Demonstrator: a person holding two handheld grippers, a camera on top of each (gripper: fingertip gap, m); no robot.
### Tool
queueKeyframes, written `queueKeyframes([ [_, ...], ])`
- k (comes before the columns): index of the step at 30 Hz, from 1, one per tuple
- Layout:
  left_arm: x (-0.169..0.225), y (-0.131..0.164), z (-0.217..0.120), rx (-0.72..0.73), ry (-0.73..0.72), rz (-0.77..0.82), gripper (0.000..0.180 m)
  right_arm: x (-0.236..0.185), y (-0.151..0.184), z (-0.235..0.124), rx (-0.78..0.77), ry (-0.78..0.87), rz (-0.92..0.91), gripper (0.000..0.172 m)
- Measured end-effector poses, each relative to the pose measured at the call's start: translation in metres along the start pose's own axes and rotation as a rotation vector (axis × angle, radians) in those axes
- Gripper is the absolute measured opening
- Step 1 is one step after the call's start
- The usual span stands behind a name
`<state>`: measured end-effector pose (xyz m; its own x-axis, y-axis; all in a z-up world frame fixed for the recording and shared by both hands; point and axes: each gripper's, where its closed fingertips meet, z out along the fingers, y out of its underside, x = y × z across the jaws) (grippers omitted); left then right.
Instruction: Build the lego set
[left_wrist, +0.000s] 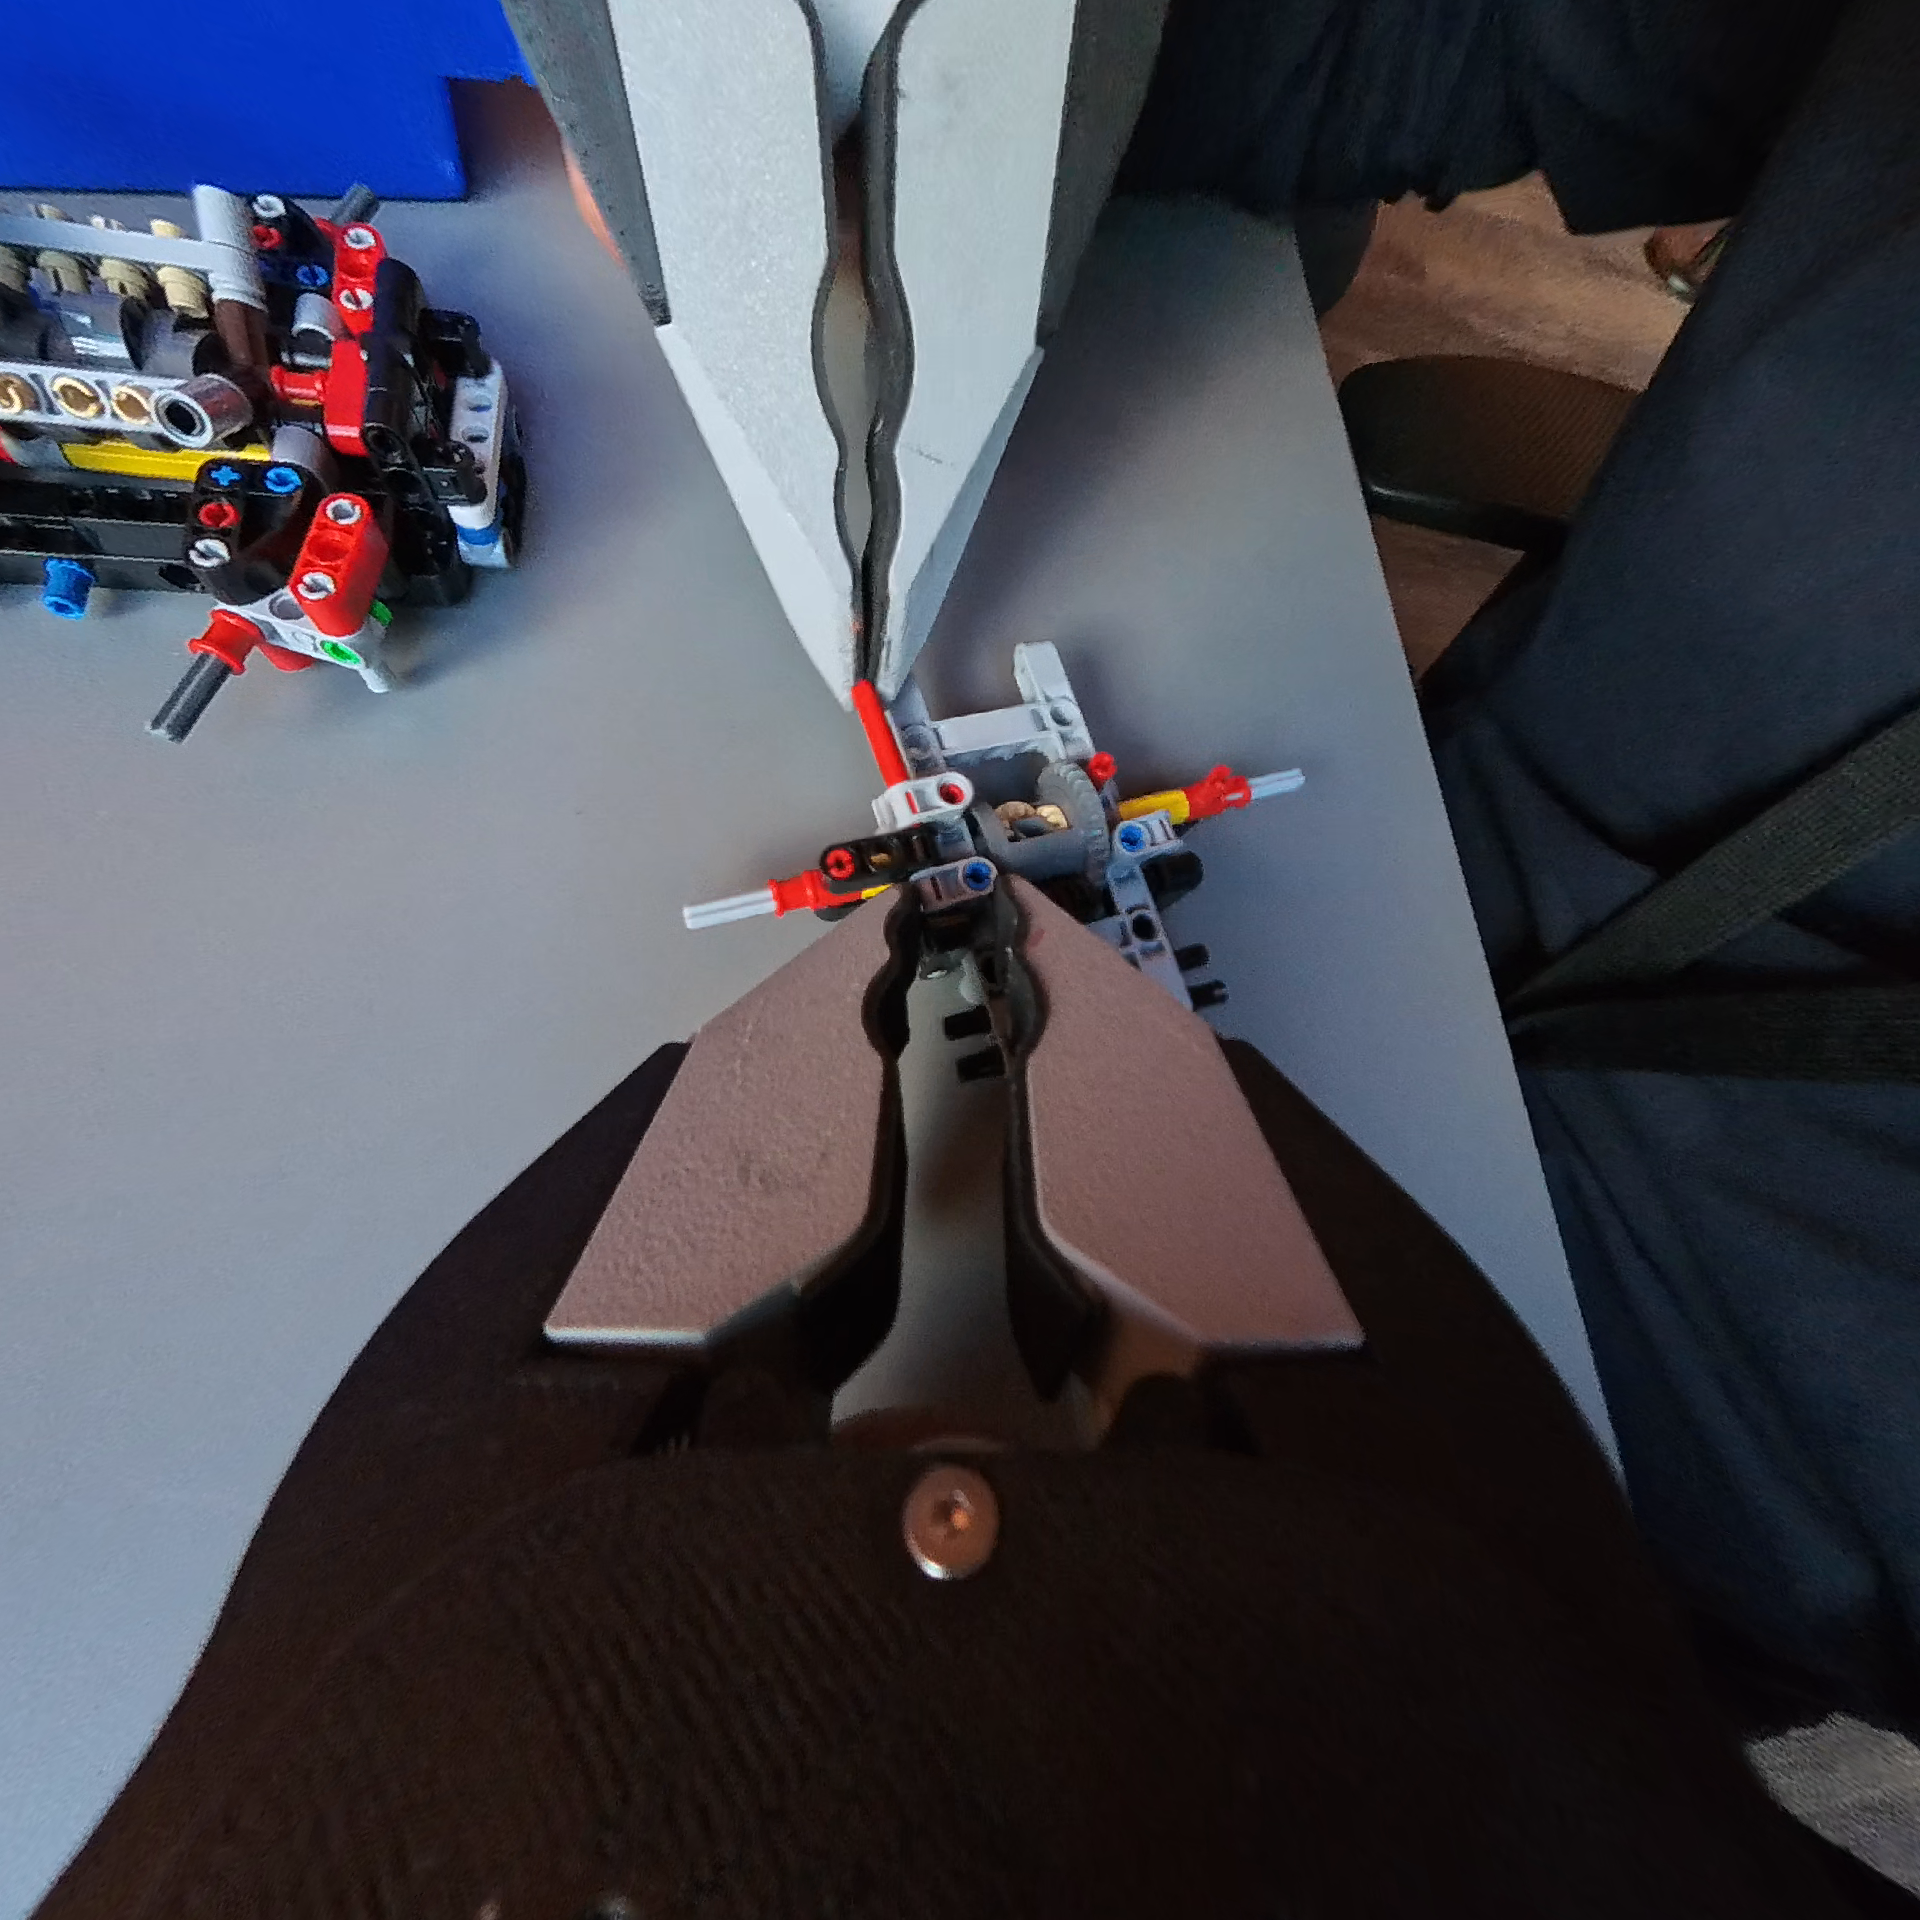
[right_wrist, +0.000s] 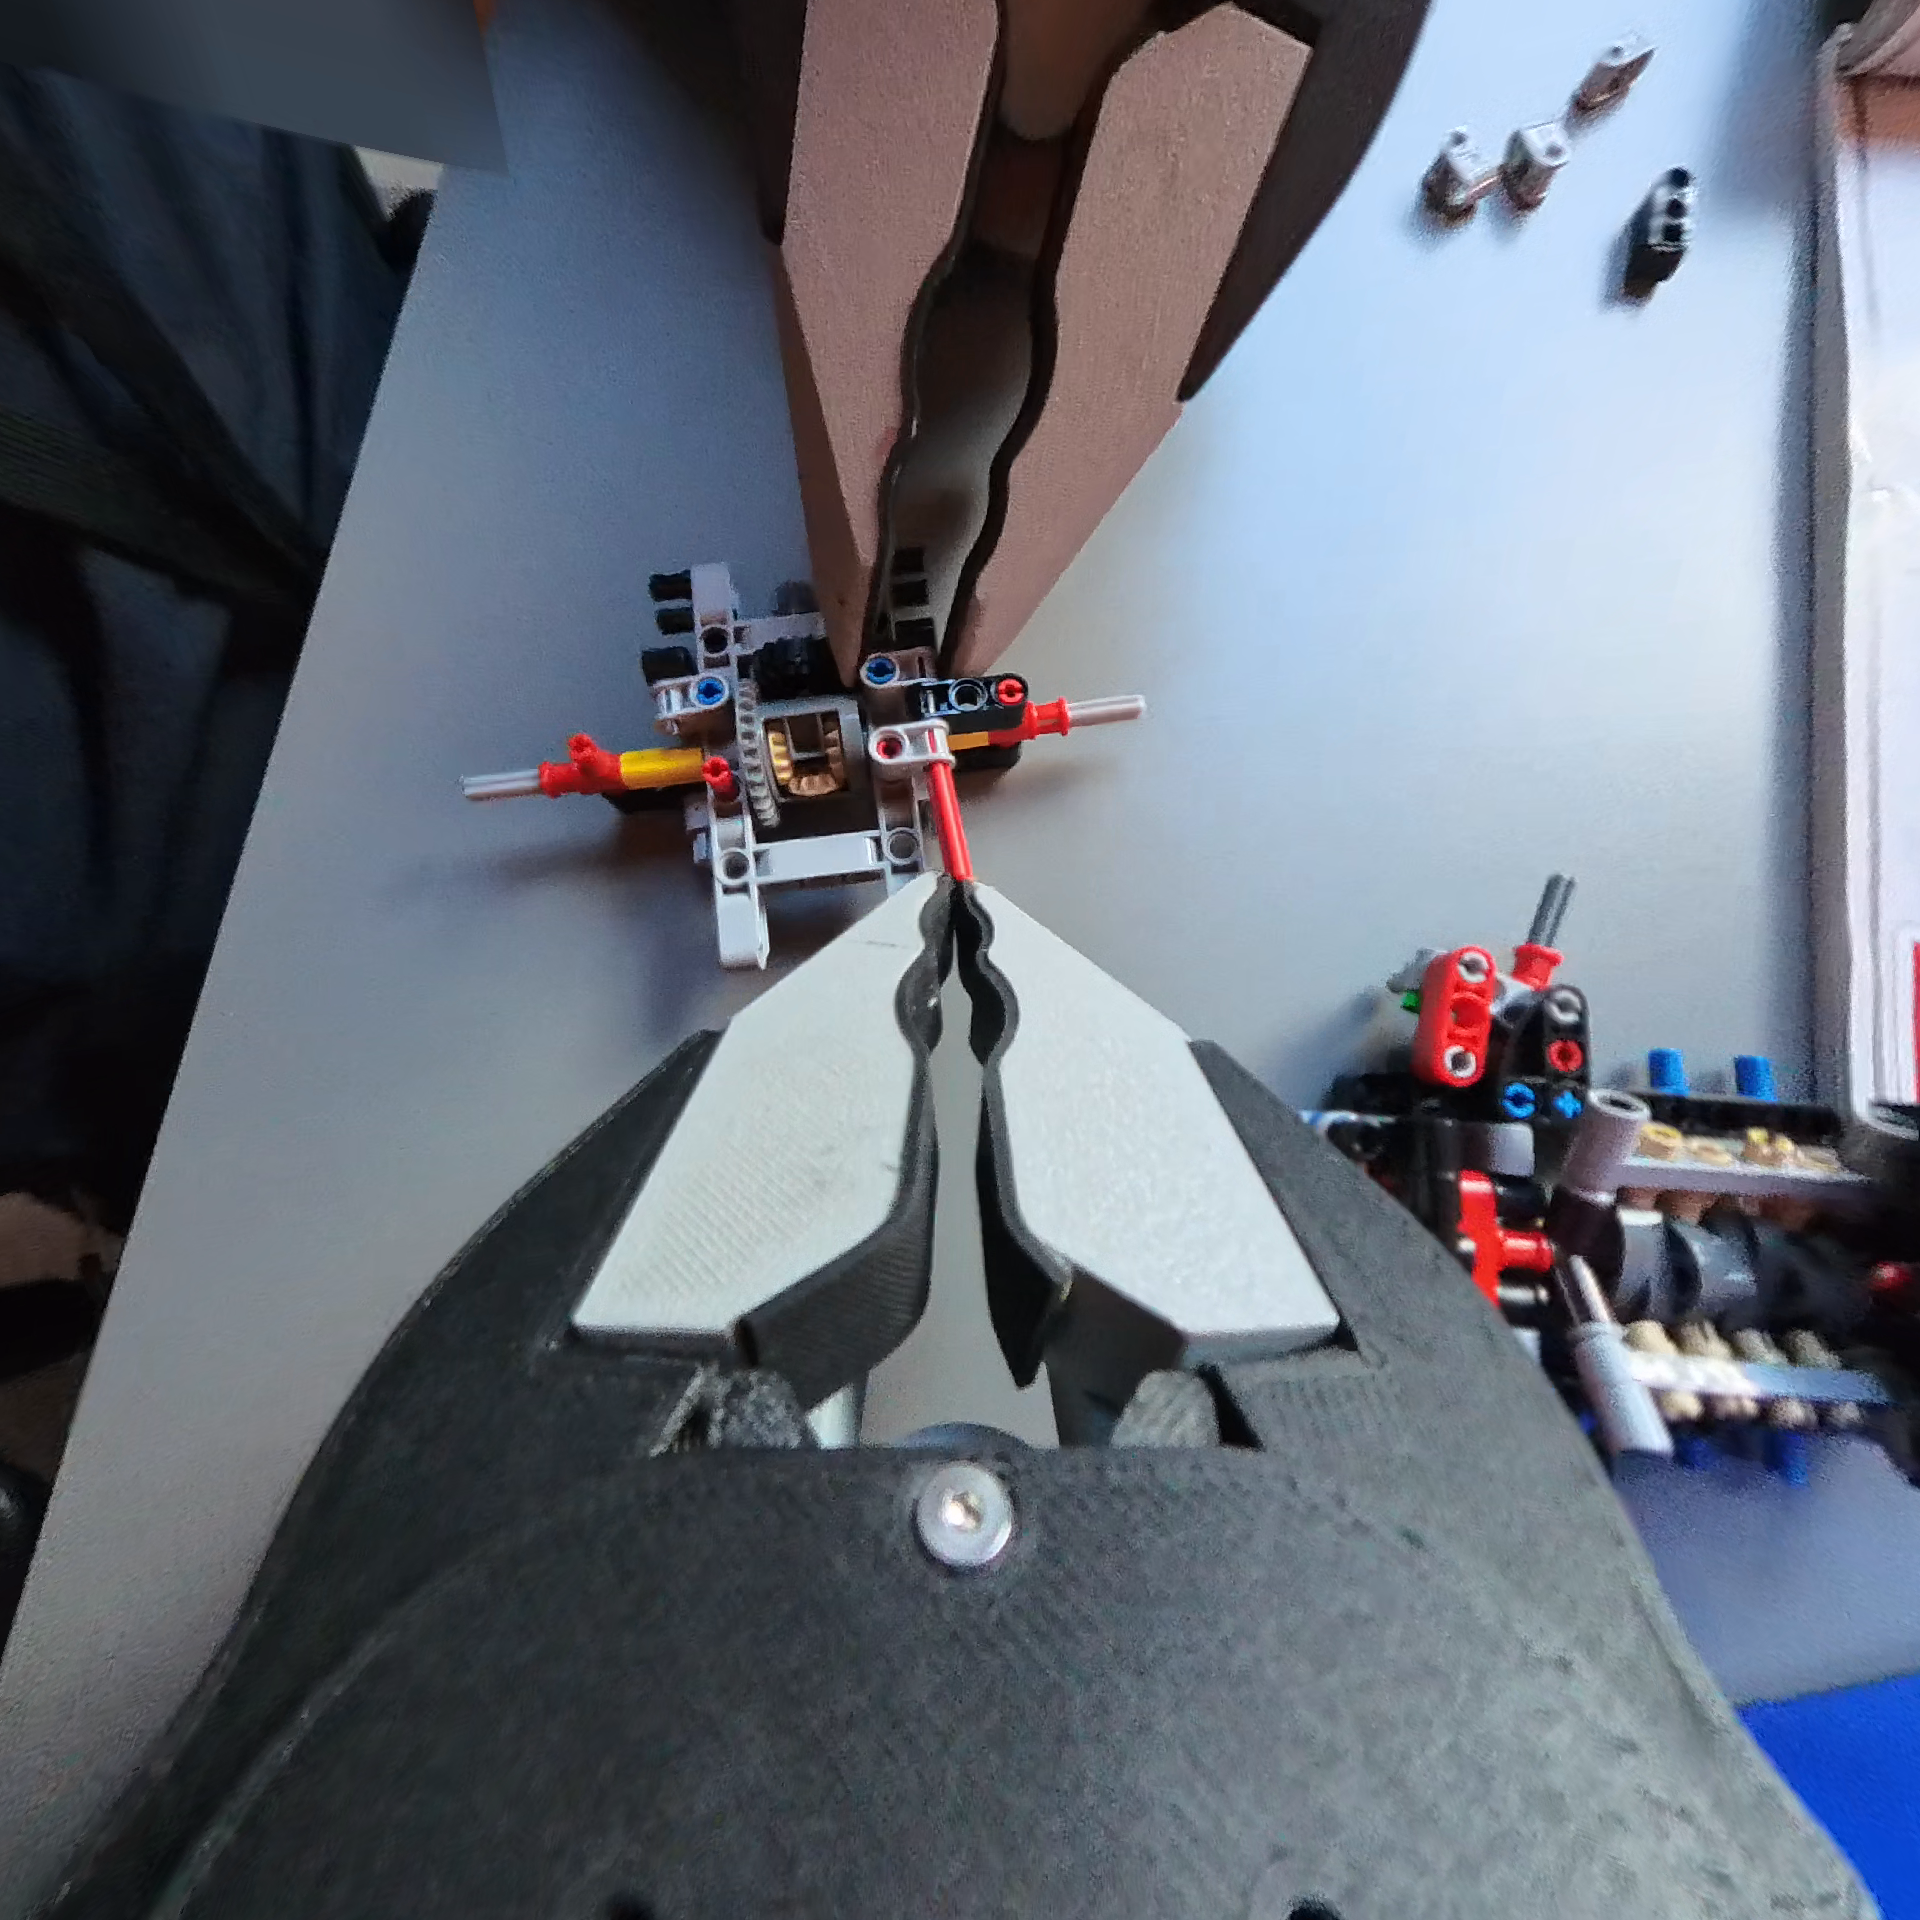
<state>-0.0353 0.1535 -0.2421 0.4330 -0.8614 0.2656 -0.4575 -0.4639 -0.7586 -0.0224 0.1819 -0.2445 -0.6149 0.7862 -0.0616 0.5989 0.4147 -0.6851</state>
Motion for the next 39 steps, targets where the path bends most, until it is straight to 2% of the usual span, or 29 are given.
queueKeyframes([
  [4,0.000,0.000,0.000,-0.005,0.014,-0.001,0.010,0.001,0.001,0.002,-0.075,-0.055,-0.109,0.000],
  [8,0.003,0.000,0.000,-0.004,0.041,0.004,0.009,0.007,-0.013,-0.003,-0.016,-0.057,-0.120,0.000],
  [14,0.009,-0.001,0.003,-0.002,0.051,0.022,0.009,0.000,-0.011,-0.006,-0.083,-0.077,-0.167,0.000],
  [20,0.012,-0.002,0.003,0.024,0.009,0.015,0.012,-0.030,0.009,0.003,-0.096,-0.235,-0.001,0.000],
  [23,0.010,0.000,-0.001,0.036,-0.028,-0.019,0.016,-0.033,0.005,0.004,0.005,-0.196,0.056,0.000],
  [27,0.006,-0.003,-0.001,0.044,-0.092,-0.047,0.041,-0.026,0.000,-0.001,0.095,-0.117,0.115,0.006],
  [30,0.005,-0.004,0.005,-0.005,-0.172,0.022,0.033,-0.028,-0.002,0.001,0.123,-0.107,0.131,0.007],
  [33,0.004,-0.004,0.009,-0.044,-0.227,0.066,0.038,-0.032,0.000,0.006,0.106,-0.093,0.101,0.007],
  [35,0.001,-0.002,0.009,-0.058,-0.226,0.051,0.044,-0.032,0.004,0.006,0.092,-0.085,0.103,0.008],
  [39,0.009,-0.009,0.007,-0.014,-0.123,0.051,0.043,-0.035,0.001,0.002,0.137,-0.105,0.143,0.014],
])
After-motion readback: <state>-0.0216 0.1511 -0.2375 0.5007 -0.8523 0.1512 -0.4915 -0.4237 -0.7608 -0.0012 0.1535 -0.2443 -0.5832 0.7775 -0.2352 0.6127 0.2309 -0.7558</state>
